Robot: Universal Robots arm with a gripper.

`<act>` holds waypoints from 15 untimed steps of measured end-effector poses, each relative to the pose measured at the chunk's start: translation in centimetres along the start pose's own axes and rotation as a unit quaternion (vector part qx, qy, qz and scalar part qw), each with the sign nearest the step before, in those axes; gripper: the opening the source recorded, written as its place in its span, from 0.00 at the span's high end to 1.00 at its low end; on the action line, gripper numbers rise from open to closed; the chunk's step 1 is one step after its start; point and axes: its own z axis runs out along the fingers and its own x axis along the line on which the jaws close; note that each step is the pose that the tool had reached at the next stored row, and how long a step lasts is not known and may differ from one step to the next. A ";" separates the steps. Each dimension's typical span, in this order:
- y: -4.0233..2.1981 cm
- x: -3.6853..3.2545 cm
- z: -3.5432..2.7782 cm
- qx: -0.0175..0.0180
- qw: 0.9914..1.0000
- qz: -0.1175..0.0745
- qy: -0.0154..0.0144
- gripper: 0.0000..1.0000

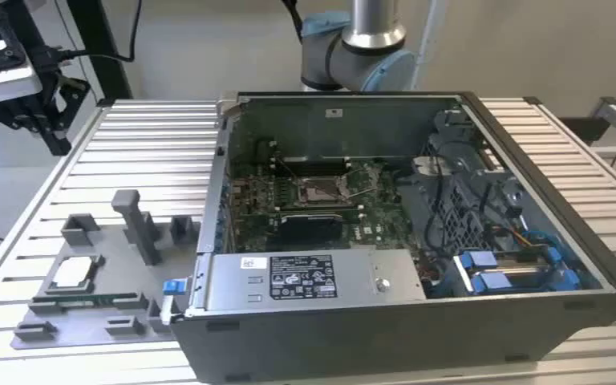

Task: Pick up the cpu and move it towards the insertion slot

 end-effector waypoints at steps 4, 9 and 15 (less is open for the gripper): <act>0.00 0.00 0.00 0.000 1.000 0.000 0.000 1.00; 0.00 0.00 0.00 0.000 1.000 0.000 0.000 1.00; 0.00 0.18 0.01 0.000 1.000 0.000 0.000 1.00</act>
